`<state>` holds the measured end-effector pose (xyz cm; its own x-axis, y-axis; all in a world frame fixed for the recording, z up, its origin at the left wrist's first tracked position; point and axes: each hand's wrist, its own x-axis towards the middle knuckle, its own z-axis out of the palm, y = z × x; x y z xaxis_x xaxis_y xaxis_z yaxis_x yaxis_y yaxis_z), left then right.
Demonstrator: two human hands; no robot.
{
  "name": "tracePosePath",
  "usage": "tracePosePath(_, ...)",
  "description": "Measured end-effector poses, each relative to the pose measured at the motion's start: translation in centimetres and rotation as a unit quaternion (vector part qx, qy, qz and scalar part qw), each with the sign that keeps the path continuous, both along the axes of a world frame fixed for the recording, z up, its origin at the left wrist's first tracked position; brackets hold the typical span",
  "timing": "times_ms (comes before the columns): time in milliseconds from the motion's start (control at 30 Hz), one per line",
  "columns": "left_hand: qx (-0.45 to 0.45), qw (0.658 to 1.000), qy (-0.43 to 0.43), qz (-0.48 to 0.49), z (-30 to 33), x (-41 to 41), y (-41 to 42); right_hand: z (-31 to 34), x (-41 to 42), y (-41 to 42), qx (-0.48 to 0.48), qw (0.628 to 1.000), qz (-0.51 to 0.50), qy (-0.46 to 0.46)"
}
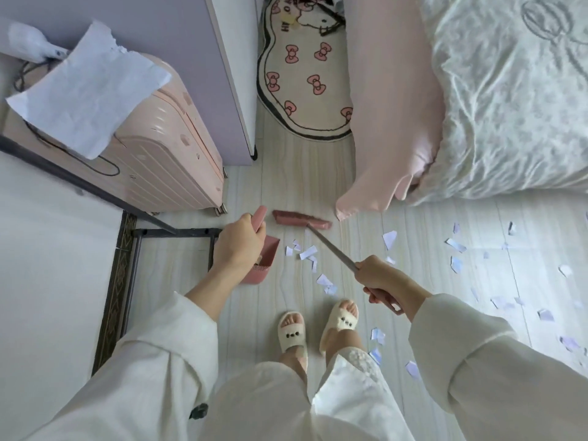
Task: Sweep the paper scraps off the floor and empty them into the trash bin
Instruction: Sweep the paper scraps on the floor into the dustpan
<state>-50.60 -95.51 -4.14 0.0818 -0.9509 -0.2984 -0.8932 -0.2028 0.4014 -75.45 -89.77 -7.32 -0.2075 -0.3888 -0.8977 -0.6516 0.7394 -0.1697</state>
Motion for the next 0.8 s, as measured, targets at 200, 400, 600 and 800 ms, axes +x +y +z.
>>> tracePosePath(200,0.006,0.999,-0.032,-0.029,-0.1,0.9,6.5,0.5,0.1,9.7,0.006,1.000,-0.010,0.013)
tracePosePath(400,-0.005,0.998,-0.044,-0.054,-0.1,0.8,14.4,0.9,0.5,19.6,0.003,1.000,-0.021,0.016)
tracePosePath(600,-0.033,0.995,-0.026,-0.088,0.3,1.2,22.6,2.8,2.3,28.7,0.007,0.999,-0.030,0.005)
tracePosePath(800,-0.020,0.996,-0.021,-0.081,0.9,2.2,27.0,4.8,3.8,31.9,-0.032,0.994,-0.093,-0.037)
